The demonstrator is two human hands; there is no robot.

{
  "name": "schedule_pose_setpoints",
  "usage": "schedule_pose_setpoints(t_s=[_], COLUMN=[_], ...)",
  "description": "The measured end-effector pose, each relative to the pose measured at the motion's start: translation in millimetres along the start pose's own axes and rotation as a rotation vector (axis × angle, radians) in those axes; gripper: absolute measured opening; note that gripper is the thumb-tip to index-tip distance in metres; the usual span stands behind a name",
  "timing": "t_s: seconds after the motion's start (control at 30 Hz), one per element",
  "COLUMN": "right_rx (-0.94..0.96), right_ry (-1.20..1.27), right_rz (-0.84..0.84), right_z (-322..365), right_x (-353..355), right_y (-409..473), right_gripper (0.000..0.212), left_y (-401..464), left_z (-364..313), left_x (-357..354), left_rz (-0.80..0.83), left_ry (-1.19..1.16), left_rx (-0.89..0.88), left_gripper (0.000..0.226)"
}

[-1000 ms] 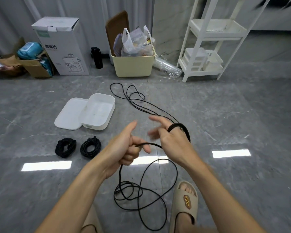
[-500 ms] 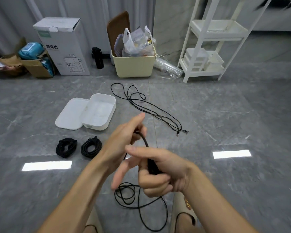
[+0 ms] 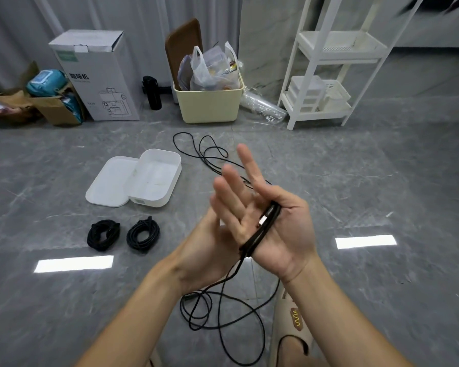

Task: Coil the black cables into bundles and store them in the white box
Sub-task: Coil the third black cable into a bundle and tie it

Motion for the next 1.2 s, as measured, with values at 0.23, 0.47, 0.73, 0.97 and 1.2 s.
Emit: schedule_pose_setpoints(t_s=[0.23, 0.47, 0.73, 0.97, 1.2], right_rx=[0.265, 0.355, 0.360, 0.306, -0.490], right_ry=[-0.159, -0.259, -0.522, -0.821, -1.648], right_rz=[-0.206, -0.319, -0.417, -0.455, -0.605], right_z=[35.6, 50.2, 61.8, 64.6, 38.6], right_x=[9.7, 12.6, 9.7, 11.0, 40.5], right_y=[-1.2, -5.5, -11.1, -10.5, -20.3], right_gripper=[0.050, 0.052, 0.050, 0.042, 0.033], left_y=[-2.3, -3.7, -11.8, -18.1, -19.5], left_z=[10.2, 10.6, 4.7, -0.5, -19.9], left_x=[7.0, 10.6, 10.1, 16.3, 39.5], left_rz=[0.056, 0.023, -0.012, -0.026, -0.215], left_ry=[-0.087, -0.055, -0.102, -0.012, 0.316], left_rx=[0.189, 0.249, 0.272, 0.294, 0.183], left_gripper=[0.101, 0.111, 0.110, 0.109, 0.090])
Point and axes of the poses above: each hand's wrist, its own y-axis towards the middle knuckle, its own x-axis out of the back of the hand, z = x × y, the point moved 6 cm from there along y, towards the middle knuckle, and after that the axes turned 10 degrees about z, right-handed, at the moved point
